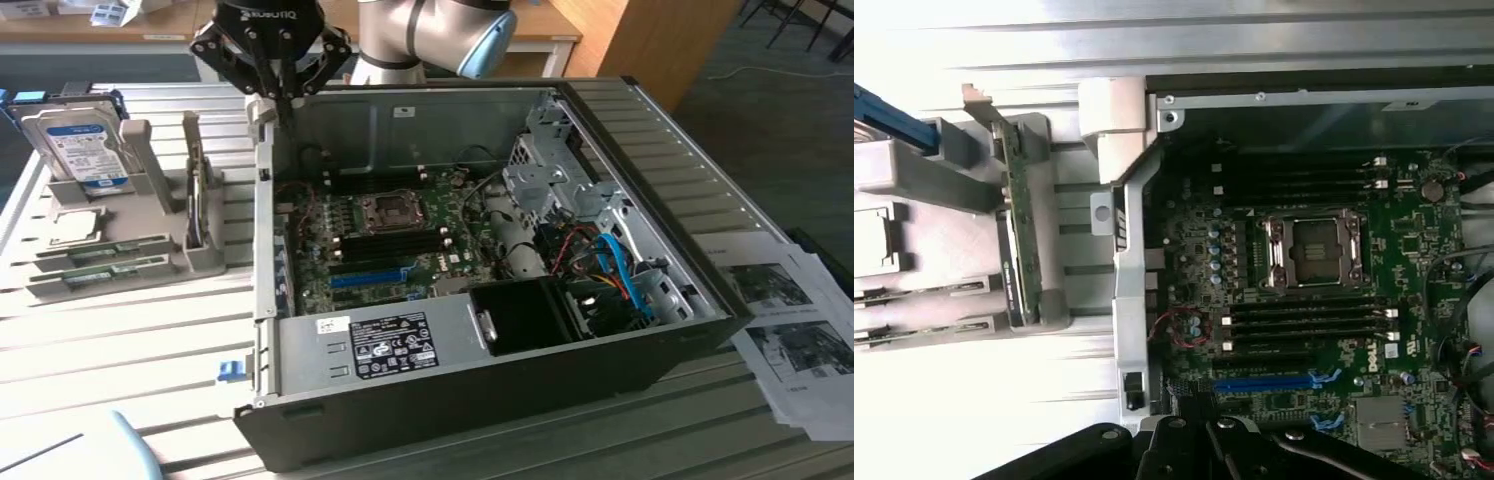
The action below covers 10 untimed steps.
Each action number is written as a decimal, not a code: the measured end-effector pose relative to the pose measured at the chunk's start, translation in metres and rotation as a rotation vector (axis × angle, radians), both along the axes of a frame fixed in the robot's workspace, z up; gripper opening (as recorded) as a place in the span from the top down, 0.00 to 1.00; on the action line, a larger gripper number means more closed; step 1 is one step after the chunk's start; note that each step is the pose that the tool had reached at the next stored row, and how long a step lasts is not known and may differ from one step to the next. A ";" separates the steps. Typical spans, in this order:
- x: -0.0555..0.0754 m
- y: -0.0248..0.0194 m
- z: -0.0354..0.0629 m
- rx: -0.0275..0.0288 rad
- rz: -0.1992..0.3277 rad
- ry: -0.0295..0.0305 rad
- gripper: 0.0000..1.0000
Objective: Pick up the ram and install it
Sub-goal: 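Reach for the ram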
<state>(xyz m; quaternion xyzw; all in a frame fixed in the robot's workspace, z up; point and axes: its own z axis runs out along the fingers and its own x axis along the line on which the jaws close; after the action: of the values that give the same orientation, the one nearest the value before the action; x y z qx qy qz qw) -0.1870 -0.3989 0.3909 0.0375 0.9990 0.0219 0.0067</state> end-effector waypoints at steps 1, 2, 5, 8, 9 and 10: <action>-0.002 0.0000 -0.0002 0.0001 0.000 0.0011 0.91; -0.004 0.0000 -0.0003 0.0001 0.000 0.0022 0.91; -0.009 0.0000 -0.0006 0.0000 0.000 0.0058 0.91; -0.010 0.0000 -0.0007 0.0000 0.000 0.0066 0.91; -0.010 0.0000 -0.0007 0.0001 0.000 0.0066 0.91; -0.010 0.0000 -0.0006 0.0000 0.000 0.0066 0.91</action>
<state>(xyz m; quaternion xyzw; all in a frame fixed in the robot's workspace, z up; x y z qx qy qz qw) -0.1972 -0.3988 0.3903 0.0376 0.9991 0.0217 0.0034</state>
